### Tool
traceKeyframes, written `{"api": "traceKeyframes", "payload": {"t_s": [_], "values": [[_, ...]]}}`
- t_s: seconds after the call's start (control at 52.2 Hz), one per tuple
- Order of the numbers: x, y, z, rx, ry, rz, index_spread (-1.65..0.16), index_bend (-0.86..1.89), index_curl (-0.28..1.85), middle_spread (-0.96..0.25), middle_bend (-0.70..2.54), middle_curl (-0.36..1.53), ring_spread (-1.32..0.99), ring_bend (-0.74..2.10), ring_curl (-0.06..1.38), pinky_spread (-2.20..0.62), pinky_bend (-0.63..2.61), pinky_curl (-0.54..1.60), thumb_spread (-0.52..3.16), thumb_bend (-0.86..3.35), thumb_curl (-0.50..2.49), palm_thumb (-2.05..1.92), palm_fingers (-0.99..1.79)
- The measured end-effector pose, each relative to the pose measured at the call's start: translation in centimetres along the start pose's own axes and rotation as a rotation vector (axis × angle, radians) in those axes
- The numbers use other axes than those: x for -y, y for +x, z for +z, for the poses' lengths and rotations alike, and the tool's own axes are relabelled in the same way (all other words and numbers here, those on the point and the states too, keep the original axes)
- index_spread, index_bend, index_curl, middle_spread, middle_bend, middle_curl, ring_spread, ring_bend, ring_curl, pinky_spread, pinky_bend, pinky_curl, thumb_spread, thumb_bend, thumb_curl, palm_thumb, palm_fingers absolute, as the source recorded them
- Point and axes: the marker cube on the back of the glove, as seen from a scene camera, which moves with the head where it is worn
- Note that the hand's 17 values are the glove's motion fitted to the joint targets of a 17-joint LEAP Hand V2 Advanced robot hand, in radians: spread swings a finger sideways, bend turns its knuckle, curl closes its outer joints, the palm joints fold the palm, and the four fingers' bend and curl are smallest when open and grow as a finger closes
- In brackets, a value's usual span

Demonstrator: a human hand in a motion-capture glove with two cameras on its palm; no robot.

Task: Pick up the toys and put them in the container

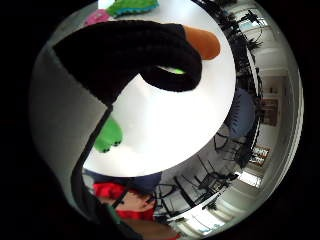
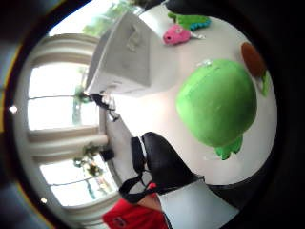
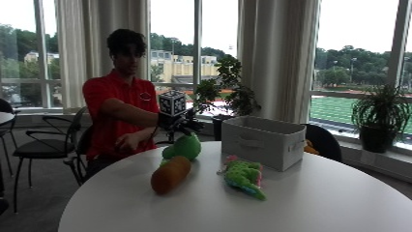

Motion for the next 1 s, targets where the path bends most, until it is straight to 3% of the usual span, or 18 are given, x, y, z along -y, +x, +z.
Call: {"api": "traceKeyframes", "payload": {"t_s": [0.057,0.249,0.345,0.479,0.574,0.689,0.842,0.996], "values": [[0.2,0.1,0.7,0.014,-0.049,-0.064,-0.41,0.13,0.23,-0.18,0.14,0.22,-0.18,0.21,0.2,0.11,0.93,0.4,1.08,-0.04,0.16,-0.03,-0.03],[1.1,0.1,5.4,-0.034,-0.202,-0.026,-0.4,0.13,0.23,-0.11,0.09,0.2,-0.07,0.16,0.19,0.13,1.2,0.46,1.05,-0.02,0.22,0.01,-0.17],[1.1,-0.5,7.0,-0.037,-0.187,-0.033,-0.39,0.11,0.22,-0.07,0.07,0.18,-0.03,0.18,0.2,0.11,1.32,0.48,1.05,-0.01,0.24,0.04,-0.21],[0.8,-1.7,7.3,-0.141,-0.205,-0.073,-0.42,0.18,0.23,-0.07,0.09,0.15,-0.05,0.48,0.27,0.02,1.32,0.47,1.09,0.04,0.29,0.18,0.05],[2.5,-0.7,6.6,-0.112,-0.158,-0.077,-0.42,0.18,0.25,-0.13,0.19,0.19,-0.11,0.59,0.3,-0.04,1.24,0.43,1.13,0.05,0.32,0.24,0.19],[2.6,-0.5,6.5,-0.025,-0.103,-0.101,-0.43,0.23,0.28,-0.21,0.29,0.24,-0.24,0.73,0.33,-0.17,1.14,0.38,1.18,0.14,0.39,0.42,0.56],[1.7,-0.9,5.8,0.01,-0.047,-0.148,-0.43,0.21,0.33,-0.29,0.38,0.29,-0.36,0.8,0.36,-0.27,1.07,0.36,1.15,0.2,0.47,0.58,0.73],[3.8,0.0,1.3,-0.036,0.046,-0.123,-0.44,0.26,0.39,-0.35,0.39,0.32,-0.43,0.78,0.37,-0.31,1.02,0.34,0.99,0.17,0.55,0.64,0.82]]}}
